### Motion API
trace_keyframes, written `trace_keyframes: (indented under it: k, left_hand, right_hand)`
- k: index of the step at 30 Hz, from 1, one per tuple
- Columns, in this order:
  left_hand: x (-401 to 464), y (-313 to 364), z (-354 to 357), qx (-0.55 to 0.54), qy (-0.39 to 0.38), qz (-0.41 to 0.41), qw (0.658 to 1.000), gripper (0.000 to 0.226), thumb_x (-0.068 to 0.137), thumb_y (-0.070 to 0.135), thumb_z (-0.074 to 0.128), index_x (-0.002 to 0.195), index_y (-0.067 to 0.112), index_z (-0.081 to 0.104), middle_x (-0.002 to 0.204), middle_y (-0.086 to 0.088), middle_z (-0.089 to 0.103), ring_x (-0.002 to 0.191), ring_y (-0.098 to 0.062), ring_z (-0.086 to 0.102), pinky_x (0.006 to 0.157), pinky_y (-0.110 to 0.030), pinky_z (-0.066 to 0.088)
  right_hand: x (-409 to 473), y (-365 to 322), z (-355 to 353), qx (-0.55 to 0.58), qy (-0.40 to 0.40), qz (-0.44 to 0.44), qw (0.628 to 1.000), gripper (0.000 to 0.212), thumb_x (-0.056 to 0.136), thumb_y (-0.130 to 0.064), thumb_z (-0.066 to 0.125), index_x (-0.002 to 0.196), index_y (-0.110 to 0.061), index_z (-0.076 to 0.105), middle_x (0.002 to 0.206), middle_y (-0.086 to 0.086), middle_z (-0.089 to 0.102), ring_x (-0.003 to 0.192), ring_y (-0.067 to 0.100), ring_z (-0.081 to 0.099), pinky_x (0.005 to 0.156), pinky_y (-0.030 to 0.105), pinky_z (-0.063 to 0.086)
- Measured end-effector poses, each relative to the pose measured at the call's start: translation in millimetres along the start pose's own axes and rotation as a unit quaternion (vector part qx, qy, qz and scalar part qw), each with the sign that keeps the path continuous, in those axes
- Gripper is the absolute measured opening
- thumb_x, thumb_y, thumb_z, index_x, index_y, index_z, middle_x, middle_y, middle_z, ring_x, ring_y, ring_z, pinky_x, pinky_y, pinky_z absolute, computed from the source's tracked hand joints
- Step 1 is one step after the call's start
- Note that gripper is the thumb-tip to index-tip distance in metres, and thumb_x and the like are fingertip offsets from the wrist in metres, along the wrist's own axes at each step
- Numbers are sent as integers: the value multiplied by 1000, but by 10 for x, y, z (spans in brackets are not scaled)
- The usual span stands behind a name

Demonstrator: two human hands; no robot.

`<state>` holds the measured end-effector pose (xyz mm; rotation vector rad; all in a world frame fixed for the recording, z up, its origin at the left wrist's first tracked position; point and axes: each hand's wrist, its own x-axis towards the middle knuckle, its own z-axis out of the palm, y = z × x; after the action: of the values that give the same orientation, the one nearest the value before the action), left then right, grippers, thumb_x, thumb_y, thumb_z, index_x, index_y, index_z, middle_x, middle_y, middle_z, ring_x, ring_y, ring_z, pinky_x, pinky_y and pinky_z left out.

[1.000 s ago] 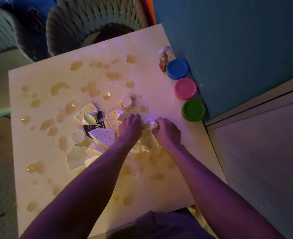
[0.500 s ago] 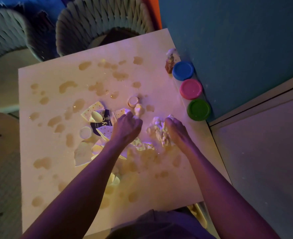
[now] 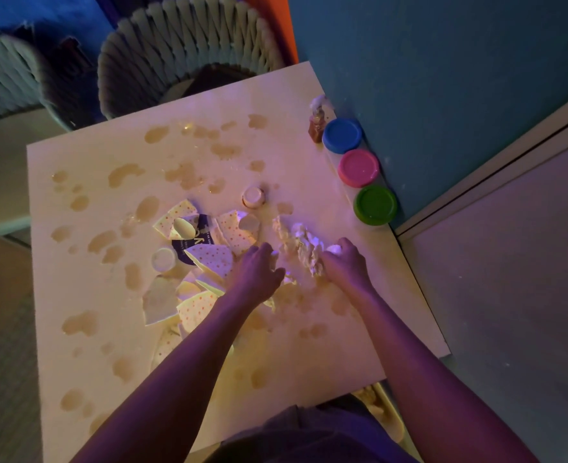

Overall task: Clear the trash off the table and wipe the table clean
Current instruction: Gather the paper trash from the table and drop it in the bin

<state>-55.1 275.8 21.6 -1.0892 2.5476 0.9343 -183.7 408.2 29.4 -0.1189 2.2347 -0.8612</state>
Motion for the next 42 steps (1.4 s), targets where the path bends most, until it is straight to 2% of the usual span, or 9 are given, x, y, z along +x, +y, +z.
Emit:
trace_keyframes:
  k: [5, 10, 16, 24, 28, 31, 35, 39, 42]
  left_hand:
    - [27, -13, 216, 54, -65, 3, 996, 59, 78, 35, 79, 129, 20, 51, 121, -11, 56, 107, -36, 58, 88, -43, 51]
    - [58, 4, 272, 116, -60, 10, 991, 32, 85, 28, 69, 114, 16, 59, 115, -11, 54, 99, -36, 61, 80, -42, 54]
    - [173, 51, 97, 64, 7, 6, 998, 31, 84, 33, 66, 104, 9, 59, 110, -12, 50, 89, -38, 60, 76, -43, 52]
    - [575, 194, -122, 59, 77, 40, 994, 36, 83, 37, 71, 105, 9, 65, 123, -8, 54, 104, -38, 61, 81, -44, 52]
    - [789, 281, -28, 83, 15, 48, 995, 57, 77, 52, 77, 111, 10, 60, 142, -6, 44, 106, -39, 62, 85, -48, 51]
    - [812, 318, 66, 147, -26, 76, 986, 57, 78, 50, 78, 114, 14, 53, 150, -3, 35, 106, -39, 61, 76, -43, 49]
    - [768, 352, 159, 216, -26, 101, 971, 43, 86, 35, 70, 121, 16, 53, 135, -6, 44, 109, -38, 56, 71, -40, 45]
    - [722, 326, 172, 155, -7, 125, 980, 31, 82, 20, 66, 109, 13, 55, 112, -11, 51, 97, -41, 61, 65, -43, 47]
    - [650, 320, 158, 93, -4, 107, 990, 39, 81, 19, 63, 118, 18, 51, 108, -11, 53, 94, -42, 61, 69, -45, 51]
  right_hand:
    - [32, 93, 94, -80, -34, -47, 995, 45, 90, -30, 59, 132, -32, 45, 124, 10, 48, 104, 35, 60, 78, 31, 46]
    - [42, 124, 173, -186, -28, -80, 979, 66, 86, -34, 68, 143, -35, 34, 129, 6, 36, 105, 37, 62, 88, 38, 49]
    - [155, 136, 255, -227, 0, -103, 968, 52, 86, -36, 69, 132, -27, 46, 125, 9, 37, 106, 37, 59, 84, 40, 50]
    - [274, 229, 172, -160, 3, -86, 983, 26, 85, -31, 63, 106, -16, 60, 112, 11, 55, 99, 35, 60, 76, 35, 45]
    - [289, 303, 57, -47, 29, -27, 998, 19, 79, -34, 63, 76, -19, 53, 89, 7, 67, 85, 33, 62, 64, 33, 44]
    - [238, 350, -30, 36, 43, 8, 998, 20, 72, -32, 60, 71, -13, 53, 64, 2, 65, 71, 33, 65, 61, 38, 53]
    - [183, 374, -136, 97, 64, 36, 993, 29, 70, -34, 72, 67, -13, 52, 49, -5, 52, 54, 26, 61, 51, 33, 51]
    - [168, 336, -204, 117, 74, 47, 989, 33, 72, -35, 75, 69, -10, 54, 57, 3, 58, 46, 17, 53, 48, 31, 49]
    - [153, 312, -234, 136, 78, 48, 987, 25, 74, -29, 76, 73, -10, 59, 63, 6, 66, 39, 7, 54, 42, 22, 44]
